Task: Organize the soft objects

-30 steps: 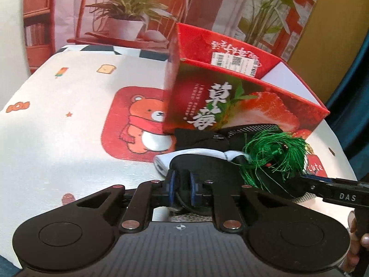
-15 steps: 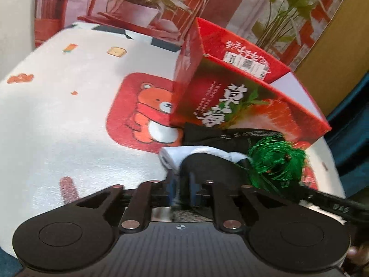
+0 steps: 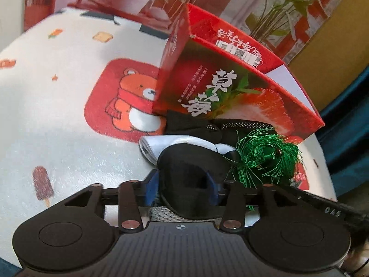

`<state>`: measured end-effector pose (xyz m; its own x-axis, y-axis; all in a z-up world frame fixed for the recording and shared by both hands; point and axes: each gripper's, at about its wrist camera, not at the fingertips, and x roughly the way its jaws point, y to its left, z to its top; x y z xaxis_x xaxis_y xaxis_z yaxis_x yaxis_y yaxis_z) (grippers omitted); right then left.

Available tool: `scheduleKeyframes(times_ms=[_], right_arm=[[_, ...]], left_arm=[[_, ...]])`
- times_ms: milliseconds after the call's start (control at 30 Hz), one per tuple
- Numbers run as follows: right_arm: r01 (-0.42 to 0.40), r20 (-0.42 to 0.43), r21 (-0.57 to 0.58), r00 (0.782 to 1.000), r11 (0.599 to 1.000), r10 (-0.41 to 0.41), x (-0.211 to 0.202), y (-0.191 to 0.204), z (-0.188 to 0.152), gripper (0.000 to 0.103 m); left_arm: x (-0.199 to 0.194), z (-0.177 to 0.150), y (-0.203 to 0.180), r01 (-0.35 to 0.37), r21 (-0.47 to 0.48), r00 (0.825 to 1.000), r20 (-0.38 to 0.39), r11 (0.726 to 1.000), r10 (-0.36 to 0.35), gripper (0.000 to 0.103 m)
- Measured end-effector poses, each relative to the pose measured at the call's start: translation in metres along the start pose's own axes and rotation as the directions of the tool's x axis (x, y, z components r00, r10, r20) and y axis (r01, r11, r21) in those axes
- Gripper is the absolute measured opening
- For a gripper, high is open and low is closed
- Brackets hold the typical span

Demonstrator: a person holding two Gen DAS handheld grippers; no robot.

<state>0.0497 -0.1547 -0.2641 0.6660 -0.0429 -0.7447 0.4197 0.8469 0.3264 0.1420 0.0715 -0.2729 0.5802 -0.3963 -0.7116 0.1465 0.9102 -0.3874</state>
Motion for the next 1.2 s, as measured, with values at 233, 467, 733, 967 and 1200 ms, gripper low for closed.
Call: scheduleKeyframes(times_ms=[233,467,733,967,1200], right_arm=[[-0.016,0.028,0.040,1.000,0.999,0.015,-0.002,-0.008,0.003,0.048],[0.005,0.072,0.083,0.997,0.997,-0.011,-0.007,-0.017,0.005,0.047],[0.105,0.106,0.118,0.987,0.987,-0.118,-0.013,-0.028,0.007,0.038],[0.138,0.136,0.141,0.978,0.980,-0.157,-0.020,-0.035,0.007,0.037],[0.059,0.108,0.086,0.992,0.995,-0.068,-0.021,-0.024,0.003,0.036]], left_arm=[[-0.009,0.000,-0.003,-0.035,0.065,0.998,0.051,0.997,0.031,0.021],[-0.007,-0.002,0.000,-0.050,0.060,0.998,0.039,0.997,0.048,0.021],[-0.004,-0.003,0.002,-0.057,0.055,0.998,0.029,0.997,0.056,0.021],[0.000,-0.004,0.001,-0.065,0.053,0.998,0.024,0.996,0.064,0.021],[0.001,-0.004,0.002,-0.064,0.049,0.998,0.020,0.997,0.063,0.021]])
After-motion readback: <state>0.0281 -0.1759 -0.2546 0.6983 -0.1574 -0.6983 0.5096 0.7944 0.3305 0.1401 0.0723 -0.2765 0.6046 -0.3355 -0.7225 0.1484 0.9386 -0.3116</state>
